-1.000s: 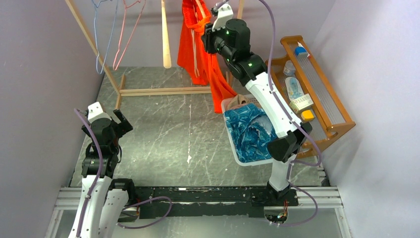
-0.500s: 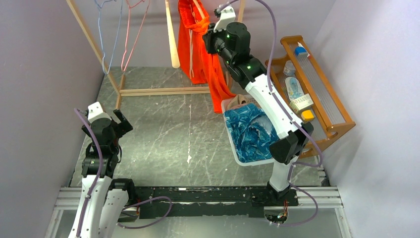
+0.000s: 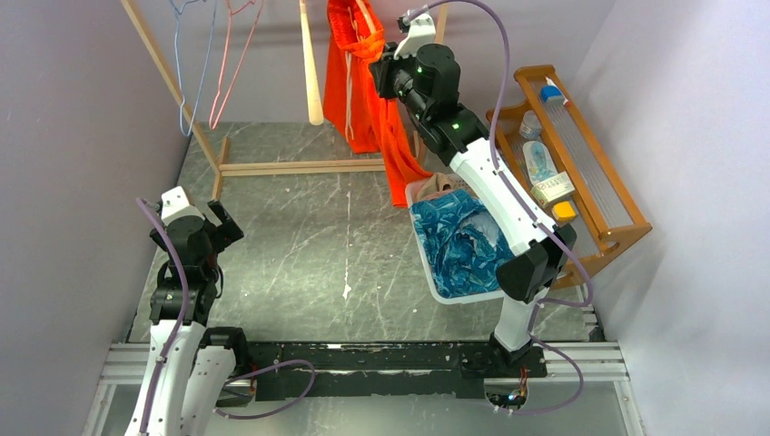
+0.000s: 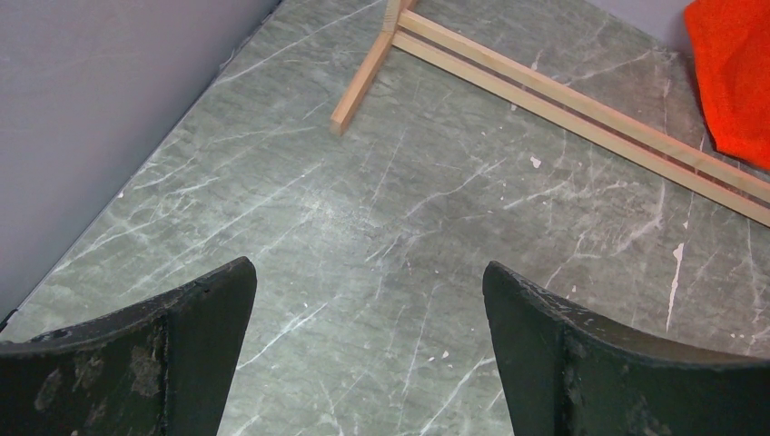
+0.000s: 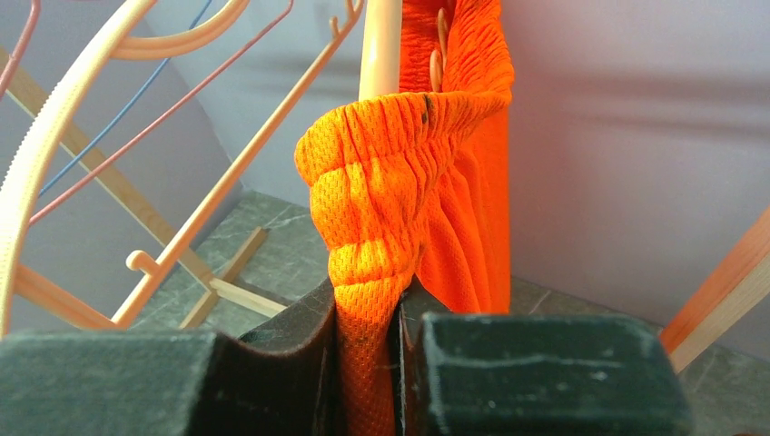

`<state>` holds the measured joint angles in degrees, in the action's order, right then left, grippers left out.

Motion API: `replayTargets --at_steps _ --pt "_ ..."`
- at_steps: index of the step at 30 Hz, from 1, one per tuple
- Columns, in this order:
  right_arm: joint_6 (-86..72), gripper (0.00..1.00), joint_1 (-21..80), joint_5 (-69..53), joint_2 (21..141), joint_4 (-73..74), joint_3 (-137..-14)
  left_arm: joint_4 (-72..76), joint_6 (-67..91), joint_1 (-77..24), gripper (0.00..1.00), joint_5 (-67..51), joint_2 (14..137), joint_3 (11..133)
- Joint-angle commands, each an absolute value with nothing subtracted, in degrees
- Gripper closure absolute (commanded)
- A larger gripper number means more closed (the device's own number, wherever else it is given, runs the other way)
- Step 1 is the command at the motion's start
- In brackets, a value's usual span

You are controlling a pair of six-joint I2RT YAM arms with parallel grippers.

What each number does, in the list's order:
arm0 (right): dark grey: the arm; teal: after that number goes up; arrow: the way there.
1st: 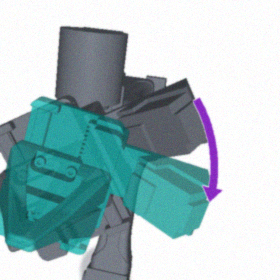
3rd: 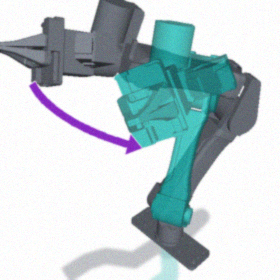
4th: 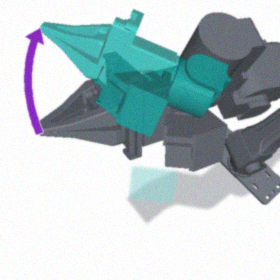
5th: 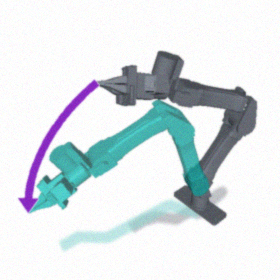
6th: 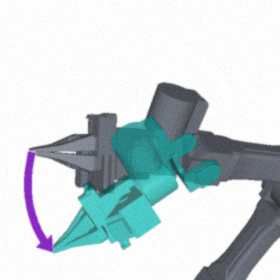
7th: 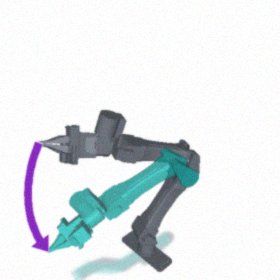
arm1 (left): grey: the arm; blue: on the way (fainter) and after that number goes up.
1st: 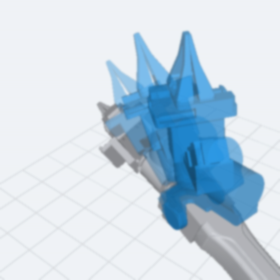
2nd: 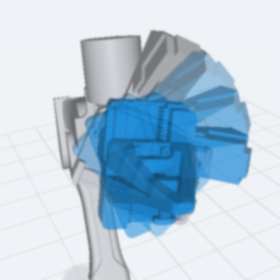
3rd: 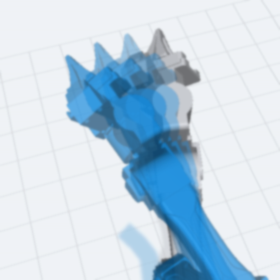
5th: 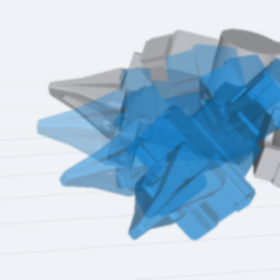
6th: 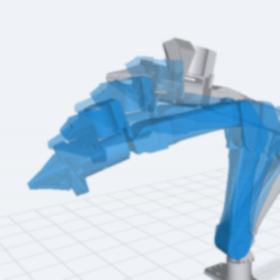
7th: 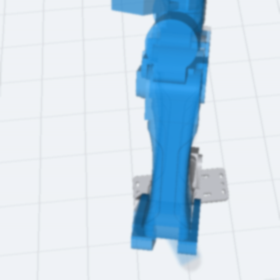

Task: Remove the shorts from the hanger
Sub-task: Pick up the hanger from the clothes rod.

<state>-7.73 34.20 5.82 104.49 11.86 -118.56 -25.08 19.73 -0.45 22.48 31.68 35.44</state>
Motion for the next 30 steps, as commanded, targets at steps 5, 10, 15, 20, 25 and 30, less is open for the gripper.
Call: replayTargets --at_steps 5,10,15,20,25,30 --pt "-9.37 1.0 34.3 4.36 99.45 -2.52 -118.33 -23.75 19.79 0.12 0.01 23.16 31.6 35.24" --pt "-10.01 1.0 34.28 4.44 99.03 -2.22 -118.56 -23.71 19.78 0.09 0.01 23.12 31.6 35.2" --pt "-10.97 1.0 34.33 4.9 98.2 0.17 -118.76 -23.69 19.69 0.15 0.01 23.14 31.47 35.16" --pt "-11.09 1.0 34.34 3.59 97.5 0.46 -118.05 -23.56 19.61 0.1 0.01 23.07 31.37 35.13" --pt "-11.76 1.0 34.31 2.9 97.96 4.26 -119.46 -23.64 19.68 0.1 0.01 23.27 31.35 35.16" --pt "-12.24 1.0 34.29 0.96 95.04 3.73 -114.9 -23.59 19.62 0.1 0.01 23.26 31.26 35.07"
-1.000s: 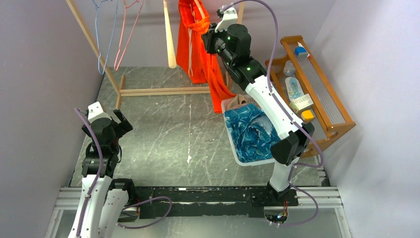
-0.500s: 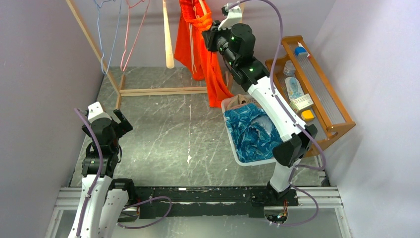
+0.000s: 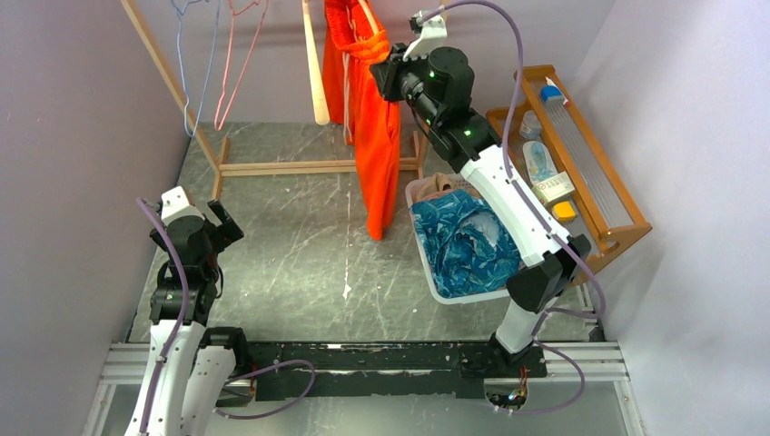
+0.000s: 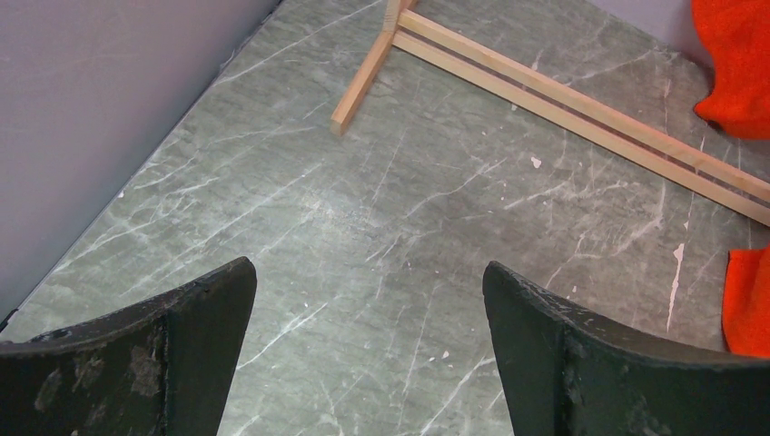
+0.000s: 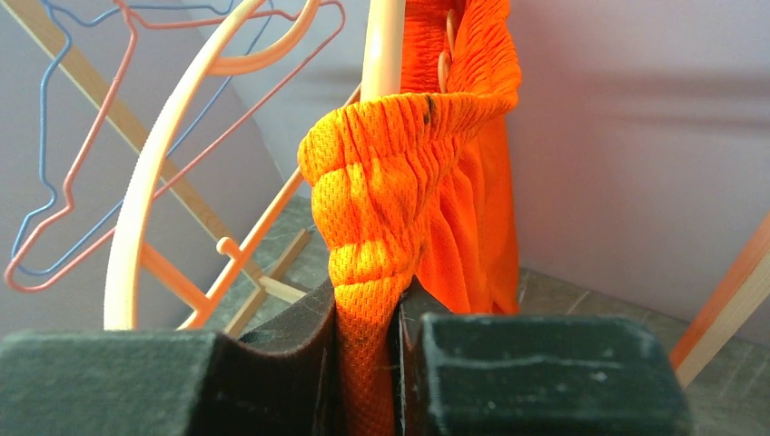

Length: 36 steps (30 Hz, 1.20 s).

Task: Remove the shorts from the hanger
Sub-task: Pick up the hanger from the clothes rod, then remove the shorts from the hanger.

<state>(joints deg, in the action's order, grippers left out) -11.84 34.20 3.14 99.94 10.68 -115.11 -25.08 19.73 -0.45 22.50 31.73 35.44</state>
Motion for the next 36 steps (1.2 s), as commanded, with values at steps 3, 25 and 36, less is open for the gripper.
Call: replayTargets --at_steps 3,25,36 --pt "-12.03 1.0 34.34 0.3 94.82 5.53 -115.18 -23.47 19.51 0.09 0.01 22.86 31.54 35.16" --pt "-21.59 1.0 34.72 -7.44 73.22 3.38 -72.68 -23.8 19.67 0.14 0.01 23.34 31.13 35.24" --pt "-30.35 1.0 40.48 -24.9 69.33 -2.82 -50.15 -24.32 19.02 0.09 0.01 22.23 31.55 35.88"
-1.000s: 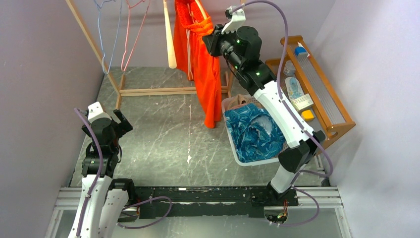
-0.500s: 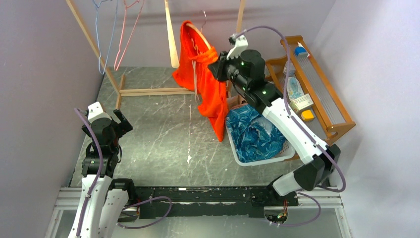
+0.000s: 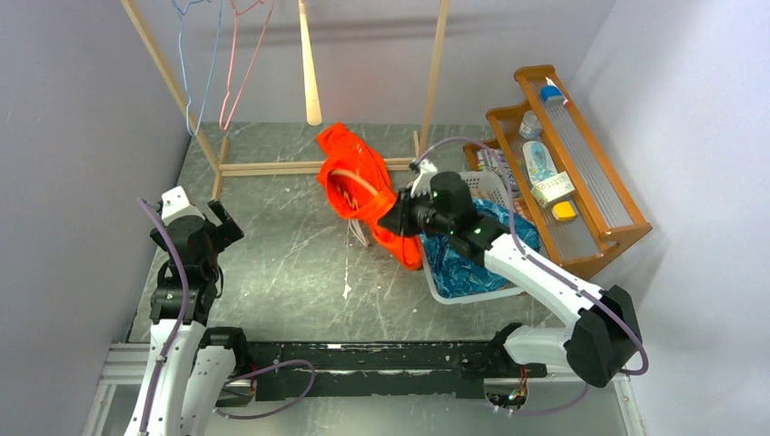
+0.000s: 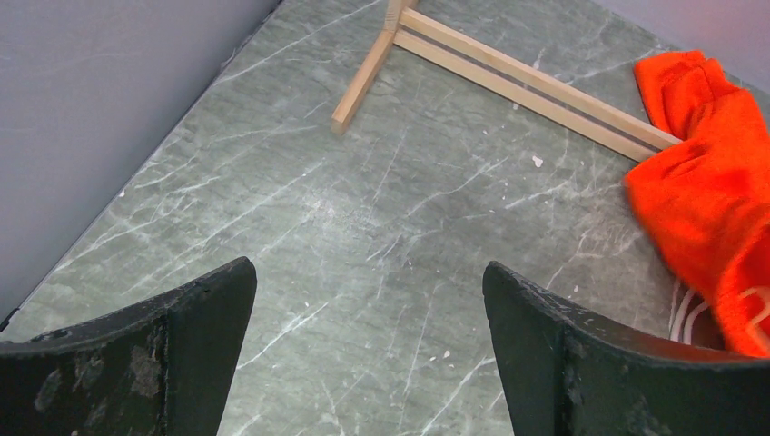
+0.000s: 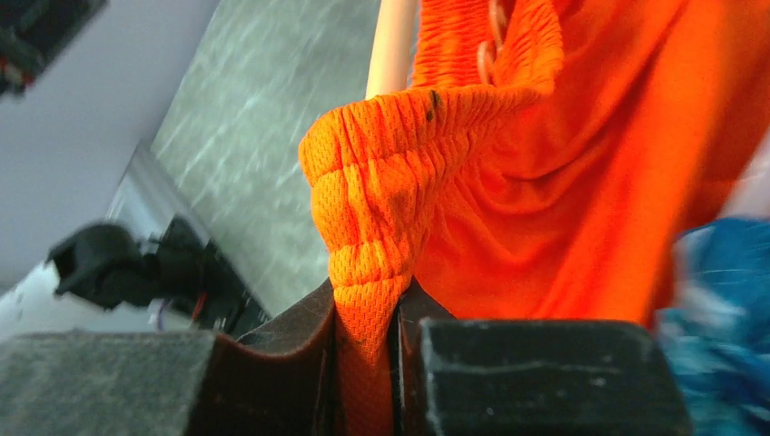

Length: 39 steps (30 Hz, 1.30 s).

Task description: Remove the shorts from the hanger

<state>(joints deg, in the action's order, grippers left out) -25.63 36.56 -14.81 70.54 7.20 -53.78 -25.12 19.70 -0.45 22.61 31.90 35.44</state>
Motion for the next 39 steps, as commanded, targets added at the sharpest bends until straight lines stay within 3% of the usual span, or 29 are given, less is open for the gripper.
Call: replayTargets --at_steps 1,8,15,20,24,30,37,39 --pt "-30.2 1.0 41.98 -25.6 69.98 -3.68 -49.74 -24.34 18.54 0.11 0.01 21.48 31.35 36.05" --pt "-24.45 1.0 48.88 -24.33 72.55 -4.24 -48.77 -23.78 14.67 0.1 0.01 10.45 27.85 36.67" --pt "-24.98 1.0 48.92 -26.48 72.22 -7.73 -49.45 -16.51 14.6 0.09 0.01 -16.65 23.99 33.88" --pt "-24.44 1.0 48.96 -30.82 72.86 -6.02 -52.46 -9.35 25.22 0.11 0.01 -33.35 28.07 32.83" --pt "-25.62 1.0 48.96 -34.59 72.28 -8.16 -51.92 -3.78 28.3 0.09 0.1 -41.06 30.2 32.65" --pt "-25.12 1.0 48.96 -37.31 73.69 -7.16 -53.35 1.73 28.85 0.09 0.14 -43.26 30.09 31.37" --pt "-25.86 1.0 48.96 -40.06 74.52 -8.32 -55.0 6.34 29.31 0.13 0.31 -45.41 32.49 28.7" --pt "-26.54 1.0 48.98 -40.53 75.1 -8.77 -55.44 8.2 29.52 0.09 0.42 -45.46 32.92 28.09"
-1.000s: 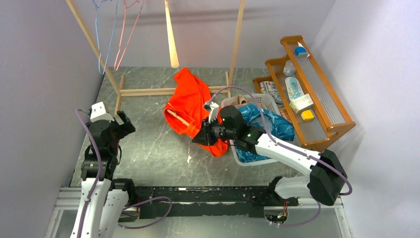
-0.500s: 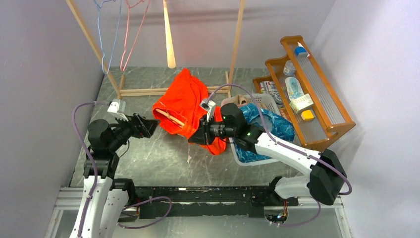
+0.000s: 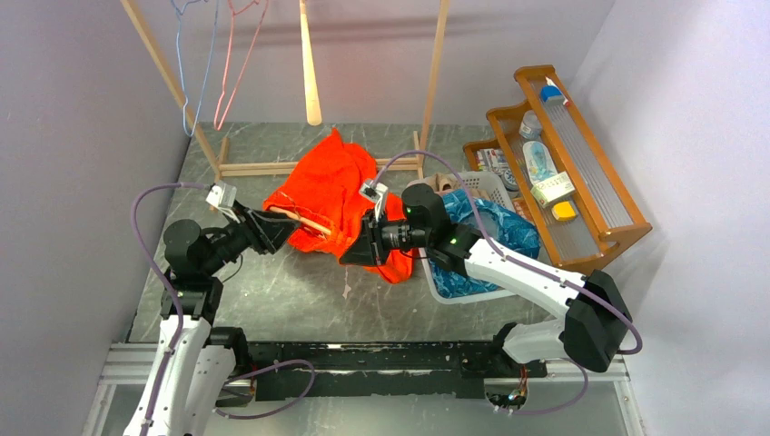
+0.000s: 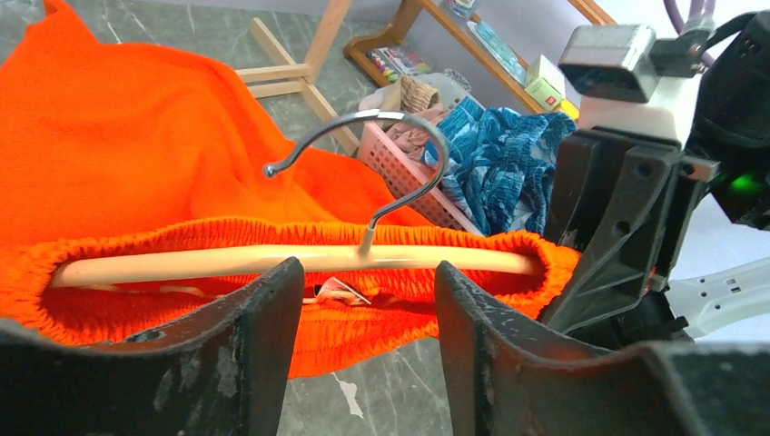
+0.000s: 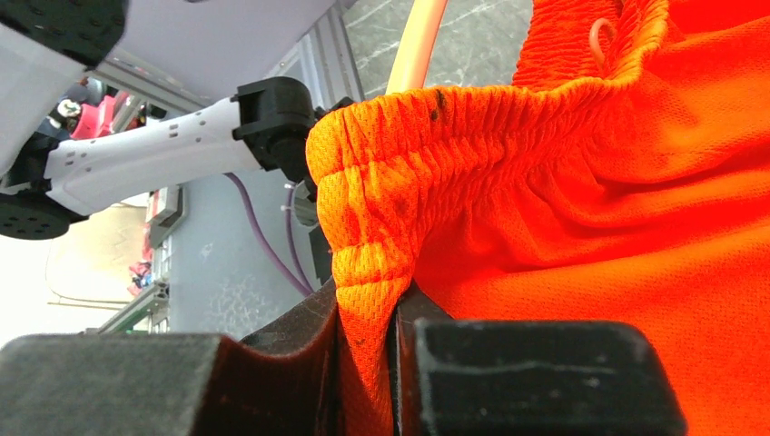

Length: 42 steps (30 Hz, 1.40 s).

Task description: Remove the shorts from the hanger

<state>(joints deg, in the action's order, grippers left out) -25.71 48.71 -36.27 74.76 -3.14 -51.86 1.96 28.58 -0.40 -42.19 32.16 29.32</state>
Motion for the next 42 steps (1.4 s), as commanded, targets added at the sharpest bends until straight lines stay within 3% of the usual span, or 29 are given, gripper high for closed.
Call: replayTargets --at_steps 1,8,13,20,25,30,33,36,42 --pt "-27.05 1.0 48.96 -40.87 75.33 -9.3 -55.46 8.79 29.49 0.11 0.45 -44.9 32.91 27.93" --pt "-28.77 1.0 48.96 -42.36 75.92 -11.41 -55.56 12.67 29.14 0.08 0.53 -41.39 32.05 26.59" --pt "-28.46 1.0 48.96 -42.56 76.27 -10.9 -55.72 15.1 30.18 0.15 0.48 -42.63 33.0 26.28" --pt "-29.16 1.0 48.96 -43.95 76.12 -12.1 -55.9 12.26 28.35 0.09 0.54 -42.09 34.35 26.79" --pt "-30.62 1.0 49.0 -44.7 76.07 -13.79 -55.66 10.86 27.08 0.1 0.6 -42.47 34.8 27.06" --pt "-31.27 1.0 48.97 -45.41 76.61 -14.17 -55.77 13.09 29.52 0.12 0.75 -44.86 35.41 27.21" --pt "-31.05 1.0 48.96 -45.88 76.9 -13.88 -56.01 12.27 29.67 0.05 0.73 -44.93 36.23 27.76" --pt "-31.13 1.0 48.97 -46.47 76.94 -14.07 -56.21 10.5 28.83 0.06 0.64 -45.0 37.02 28.05" --pt "-31.35 1.0 48.96 -46.59 76.73 -14.58 -55.91 12.42 29.14 0.12 0.74 -43.74 36.11 27.26"
